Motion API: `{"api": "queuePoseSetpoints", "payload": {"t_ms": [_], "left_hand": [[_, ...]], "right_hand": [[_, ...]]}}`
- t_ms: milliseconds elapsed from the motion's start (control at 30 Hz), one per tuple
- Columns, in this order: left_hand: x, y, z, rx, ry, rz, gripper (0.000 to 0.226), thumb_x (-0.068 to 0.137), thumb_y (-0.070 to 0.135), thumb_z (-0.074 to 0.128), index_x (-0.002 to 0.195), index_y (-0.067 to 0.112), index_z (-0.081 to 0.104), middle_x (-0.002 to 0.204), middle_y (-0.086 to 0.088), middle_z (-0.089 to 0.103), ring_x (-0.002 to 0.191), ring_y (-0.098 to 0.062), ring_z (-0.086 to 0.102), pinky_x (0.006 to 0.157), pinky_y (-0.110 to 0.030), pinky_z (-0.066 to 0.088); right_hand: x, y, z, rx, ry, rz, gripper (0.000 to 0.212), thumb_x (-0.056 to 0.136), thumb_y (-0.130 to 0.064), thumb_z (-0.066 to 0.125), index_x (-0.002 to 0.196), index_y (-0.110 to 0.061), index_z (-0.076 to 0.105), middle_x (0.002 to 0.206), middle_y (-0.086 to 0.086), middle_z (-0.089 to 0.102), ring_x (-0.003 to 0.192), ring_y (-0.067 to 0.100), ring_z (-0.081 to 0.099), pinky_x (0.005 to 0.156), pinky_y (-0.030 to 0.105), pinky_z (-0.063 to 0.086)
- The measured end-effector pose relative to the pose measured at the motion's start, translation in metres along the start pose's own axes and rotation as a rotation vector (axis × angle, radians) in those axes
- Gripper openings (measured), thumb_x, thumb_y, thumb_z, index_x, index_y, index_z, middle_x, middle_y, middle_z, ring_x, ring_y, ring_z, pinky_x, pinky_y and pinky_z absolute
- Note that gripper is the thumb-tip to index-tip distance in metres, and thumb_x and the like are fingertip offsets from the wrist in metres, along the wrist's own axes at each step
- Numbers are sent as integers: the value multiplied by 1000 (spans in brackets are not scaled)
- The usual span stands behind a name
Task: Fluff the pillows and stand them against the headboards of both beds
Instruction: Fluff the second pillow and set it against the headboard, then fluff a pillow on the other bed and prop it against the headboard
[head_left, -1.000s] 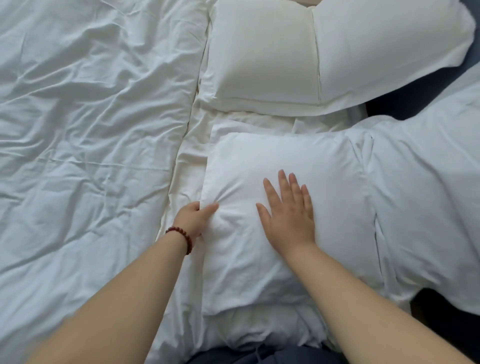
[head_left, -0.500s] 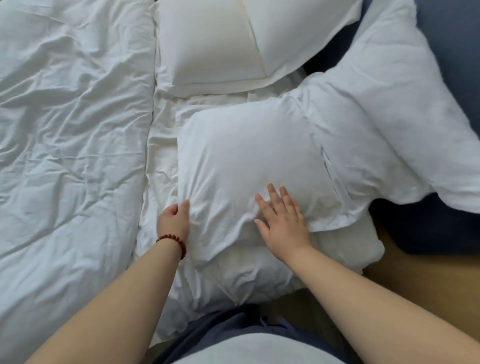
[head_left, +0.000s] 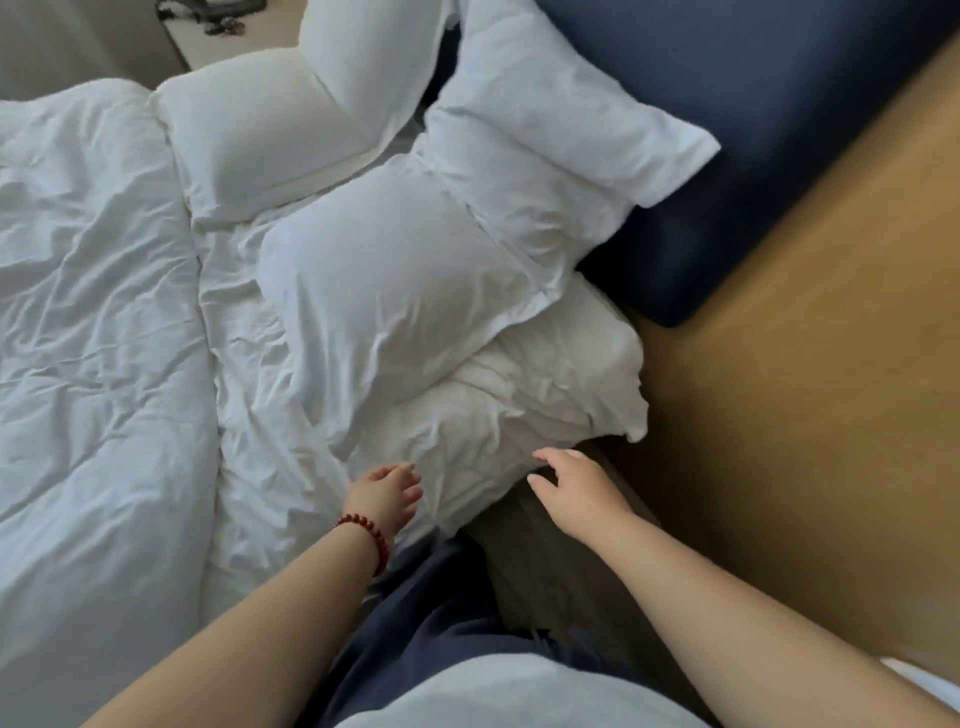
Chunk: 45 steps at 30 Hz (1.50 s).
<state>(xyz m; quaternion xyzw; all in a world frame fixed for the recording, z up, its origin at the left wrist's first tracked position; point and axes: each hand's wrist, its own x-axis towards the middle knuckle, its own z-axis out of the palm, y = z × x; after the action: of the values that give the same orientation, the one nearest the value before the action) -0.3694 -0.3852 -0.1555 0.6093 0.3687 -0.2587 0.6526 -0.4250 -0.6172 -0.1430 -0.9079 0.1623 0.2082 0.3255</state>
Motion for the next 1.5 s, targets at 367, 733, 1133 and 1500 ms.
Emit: {"api": "queuePoseSetpoints", "payload": {"t_ms": [367, 733, 1133, 1500], "left_hand": [[-49, 10, 68, 385, -365, 67, 11, 94, 18, 62, 100, 9, 65, 87, -6, 66, 67, -14, 61, 59, -25, 50], [-19, 74, 49, 668, -510, 118, 11, 95, 18, 59, 99, 12, 67, 90, -5, 69, 73, -16, 64, 63, -27, 51], [-47, -4, 69, 1211, -778, 62, 18, 99, 11, 47, 93, 7, 63, 78, -6, 63, 63, -16, 56, 52, -23, 42], [-156, -146, 68, 1569, -1061, 118, 18, 100, 15, 47, 99, 8, 63, 81, -3, 65, 62, -12, 59, 47, -21, 41]], "right_hand": [[-69, 36, -5, 394, 288, 273, 37, 95, -40, 52, 131, -33, 53, 123, -9, 59, 106, 10, 56, 82, 27, 47], [-57, -35, 14, 632, 520, 392, 31, 95, -40, 53, 124, -32, 59, 103, -19, 60, 95, 2, 56, 68, 12, 38], [-165, -4, 92, 773, 628, 796, 30, 95, -40, 54, 121, -30, 63, 111, -13, 63, 89, 1, 56, 65, 10, 38], [-336, 36, 187, 837, 776, 1056, 28, 95, -34, 57, 117, -21, 67, 116, -1, 68, 110, 15, 60, 85, 18, 38]]}}
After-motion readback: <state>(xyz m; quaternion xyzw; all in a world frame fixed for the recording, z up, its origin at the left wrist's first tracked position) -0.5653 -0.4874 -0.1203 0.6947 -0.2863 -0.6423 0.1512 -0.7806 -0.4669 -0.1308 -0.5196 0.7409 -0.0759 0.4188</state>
